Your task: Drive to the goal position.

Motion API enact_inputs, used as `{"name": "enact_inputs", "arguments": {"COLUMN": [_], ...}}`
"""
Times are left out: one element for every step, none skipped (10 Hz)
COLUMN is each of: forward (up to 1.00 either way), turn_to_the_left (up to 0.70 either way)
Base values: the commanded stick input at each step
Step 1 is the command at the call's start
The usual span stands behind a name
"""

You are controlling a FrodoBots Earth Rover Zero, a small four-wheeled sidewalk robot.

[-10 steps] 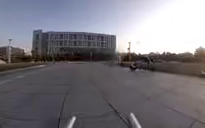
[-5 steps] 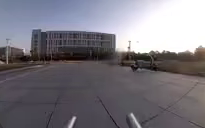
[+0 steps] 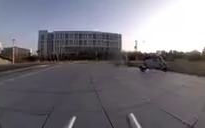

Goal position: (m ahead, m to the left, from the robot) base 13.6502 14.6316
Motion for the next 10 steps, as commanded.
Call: {"name": "enact_inputs", "arguments": {"forward": [0.7, 0.7, 0.7, 0.7, 0.7, 0.7, 0.7, 0.7, 0.7, 0.7], "turn_to_the_left": [0.0, 0.0, 0.0, 0.0, 0.0, 0.0, 0.0, 0.0, 0.01, 0.12]}}
